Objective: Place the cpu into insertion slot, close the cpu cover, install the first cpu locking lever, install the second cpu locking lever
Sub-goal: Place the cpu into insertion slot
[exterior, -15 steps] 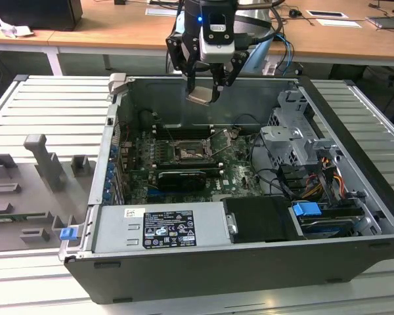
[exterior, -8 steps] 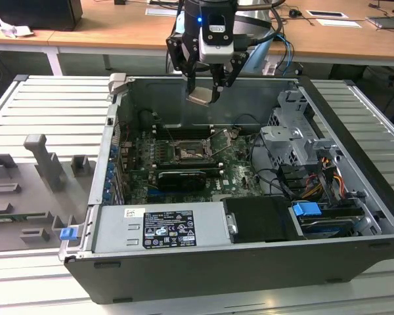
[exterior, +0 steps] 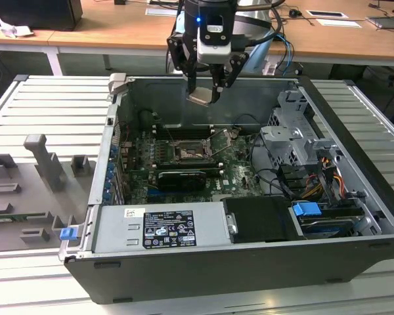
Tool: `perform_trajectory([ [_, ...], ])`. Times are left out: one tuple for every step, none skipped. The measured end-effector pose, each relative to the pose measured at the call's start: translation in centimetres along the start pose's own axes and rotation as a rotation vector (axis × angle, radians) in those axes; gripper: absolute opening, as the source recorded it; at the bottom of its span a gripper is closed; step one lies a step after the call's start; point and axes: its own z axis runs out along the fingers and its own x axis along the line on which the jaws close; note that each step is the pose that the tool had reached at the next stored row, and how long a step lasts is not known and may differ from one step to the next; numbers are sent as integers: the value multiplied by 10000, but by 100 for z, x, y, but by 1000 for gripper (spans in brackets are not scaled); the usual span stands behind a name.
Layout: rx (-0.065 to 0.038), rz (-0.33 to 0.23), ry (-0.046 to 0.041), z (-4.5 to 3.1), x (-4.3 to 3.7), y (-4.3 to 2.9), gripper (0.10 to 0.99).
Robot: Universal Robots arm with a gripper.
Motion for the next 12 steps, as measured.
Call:
perform_trajectory([
  [-2, 116, -10, 1, 0, 0, 529],
  [-4, 221, -20, 2, 0, 0, 529],
  [-5, 281, -25, 2, 0, 0, 529],
  [-7, 386, -34, 3, 0, 0, 529],
  [-8, 496, -44, 4, 0, 0, 529],
  [-11, 585, -52, 5, 0, 0, 529],
  [-12, 694, -61, 6, 0, -1, 529],
  [-13, 742, -66, 7, 0, 0, 529],
  [-14, 796, -71, 7, 0, 0, 529],
  [-15, 870, -77, 8, 0, -1, 529],
  [-16, 921, -82, 8, 0, -1, 529],
  [-17, 980, -87, 9, 0, -1, 529],
])
